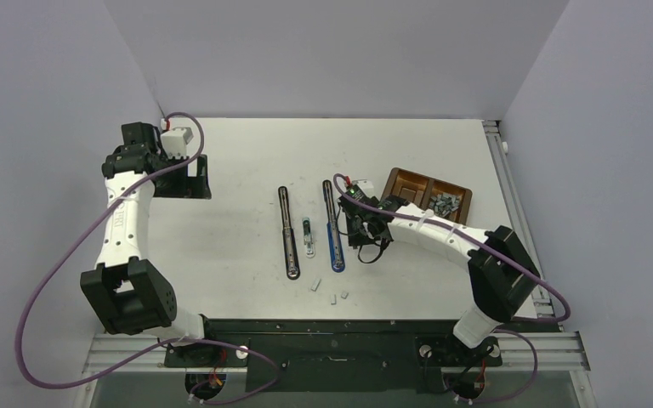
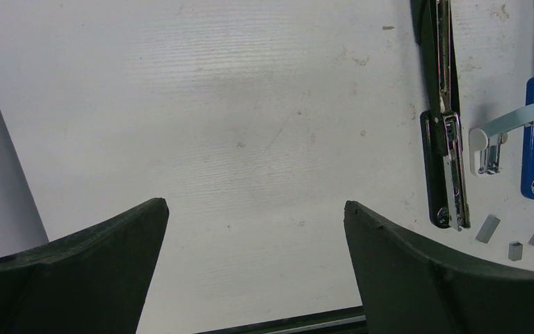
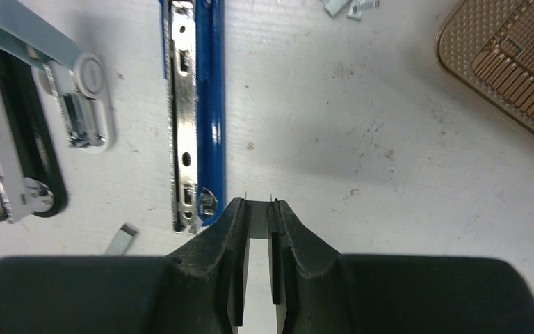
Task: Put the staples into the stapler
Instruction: Pick up the staple from the center of the board.
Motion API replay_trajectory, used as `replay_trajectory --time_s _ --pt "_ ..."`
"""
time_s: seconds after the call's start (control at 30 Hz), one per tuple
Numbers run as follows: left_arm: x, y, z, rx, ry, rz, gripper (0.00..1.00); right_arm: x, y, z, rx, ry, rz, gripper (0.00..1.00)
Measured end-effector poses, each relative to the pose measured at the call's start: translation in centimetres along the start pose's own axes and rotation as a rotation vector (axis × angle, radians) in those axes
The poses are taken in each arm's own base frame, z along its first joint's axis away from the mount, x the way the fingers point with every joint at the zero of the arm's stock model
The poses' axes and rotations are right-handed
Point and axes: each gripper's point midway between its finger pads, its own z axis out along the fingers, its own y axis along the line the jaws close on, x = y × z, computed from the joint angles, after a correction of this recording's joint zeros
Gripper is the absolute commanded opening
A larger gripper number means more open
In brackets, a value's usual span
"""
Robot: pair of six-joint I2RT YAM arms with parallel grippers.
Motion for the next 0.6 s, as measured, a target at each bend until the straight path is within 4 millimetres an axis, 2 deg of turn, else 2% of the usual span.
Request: replay_trajectory --time_s 0.13,0.27,0.6 --pt "0.2 0.2 0.3 -0.012 0.004 -0.018 0.96 -1.9 1.1 -1.3 -0.027 -0.105 0.026 0.09" --pt "0.5 0.4 0.6 -0.025 0.010 -0.029 0.96 -3.2 2.0 -1.7 -0.035 -0.187 0.049 0.09" --pt "0.9 0.5 1.1 -0.030 0.014 -0.058 0.96 -3.7 4.1 -1.7 -0.018 -0.325 0.063 0.09"
